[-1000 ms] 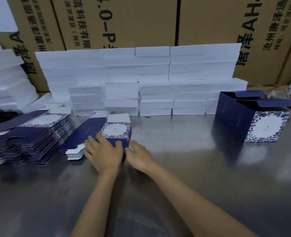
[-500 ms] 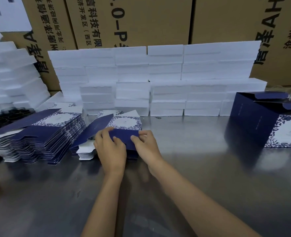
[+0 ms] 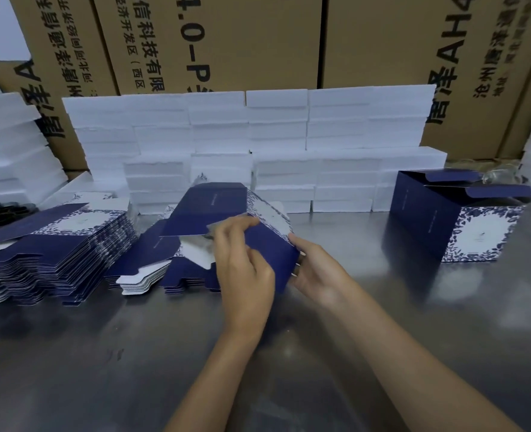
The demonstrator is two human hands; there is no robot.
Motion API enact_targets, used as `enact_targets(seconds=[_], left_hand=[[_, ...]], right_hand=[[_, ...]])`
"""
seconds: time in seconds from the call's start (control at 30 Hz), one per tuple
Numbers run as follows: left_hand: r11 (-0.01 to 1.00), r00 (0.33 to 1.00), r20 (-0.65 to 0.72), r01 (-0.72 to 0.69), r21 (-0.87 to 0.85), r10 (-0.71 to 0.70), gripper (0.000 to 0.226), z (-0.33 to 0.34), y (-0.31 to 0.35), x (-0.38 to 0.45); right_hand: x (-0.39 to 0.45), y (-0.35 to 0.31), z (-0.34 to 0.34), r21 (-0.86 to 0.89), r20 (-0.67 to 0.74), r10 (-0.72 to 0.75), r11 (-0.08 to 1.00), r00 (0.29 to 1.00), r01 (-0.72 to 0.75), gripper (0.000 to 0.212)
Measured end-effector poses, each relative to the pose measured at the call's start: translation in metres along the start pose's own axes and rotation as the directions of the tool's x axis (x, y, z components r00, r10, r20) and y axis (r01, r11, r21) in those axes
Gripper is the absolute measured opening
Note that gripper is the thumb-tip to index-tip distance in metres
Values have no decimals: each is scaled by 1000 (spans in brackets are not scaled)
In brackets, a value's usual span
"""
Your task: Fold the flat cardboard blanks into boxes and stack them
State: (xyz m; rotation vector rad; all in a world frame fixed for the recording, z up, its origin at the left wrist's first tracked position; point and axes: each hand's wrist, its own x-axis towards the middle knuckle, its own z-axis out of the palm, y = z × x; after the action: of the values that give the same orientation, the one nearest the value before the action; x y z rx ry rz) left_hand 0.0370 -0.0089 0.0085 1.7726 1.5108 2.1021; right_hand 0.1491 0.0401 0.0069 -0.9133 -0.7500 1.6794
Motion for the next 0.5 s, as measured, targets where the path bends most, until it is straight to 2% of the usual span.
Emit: enact_targets(seconds=[0.1, 0.17, 0.27, 0.33, 0.4, 0.43, 0.47, 0.5], left_hand=[[999, 993, 115, 3, 42, -8, 46, 12, 5, -19], [993, 974, 216, 43, 110, -66, 43, 20, 4, -33], [985, 933, 351, 18, 171, -77, 38, 29, 5, -47], [988, 952, 306, -31, 151, -17, 34, 31, 9, -41], [976, 983, 184, -24, 219, -17, 31, 35, 7, -27], [964, 987, 138, 46, 262, -84, 31, 36, 2, -20], [946, 970, 121, 170, 276, -210, 32, 38, -3, -13], [910, 918, 137, 333, 246, -373, 32, 38, -11, -6]], right_hand=[[-9, -7, -28, 30, -56, -36, 999, 998, 38, 37], [-14, -14, -50, 40, -121, -107, 993, 987, 113, 36], [-25, -27, -82, -34, -226, -171, 985, 959, 167, 33], [-33, -31, -104, -66, -252, -192, 981, 949, 181, 30], [-39, -33, -124, -85, -255, -202, 979, 946, 186, 22], [-43, -33, -131, -87, -250, -199, 979, 948, 182, 20], [-45, -35, -136, -90, -234, -192, 980, 953, 176, 21], [-47, -36, -139, -94, -218, -187, 981, 958, 170, 23]])
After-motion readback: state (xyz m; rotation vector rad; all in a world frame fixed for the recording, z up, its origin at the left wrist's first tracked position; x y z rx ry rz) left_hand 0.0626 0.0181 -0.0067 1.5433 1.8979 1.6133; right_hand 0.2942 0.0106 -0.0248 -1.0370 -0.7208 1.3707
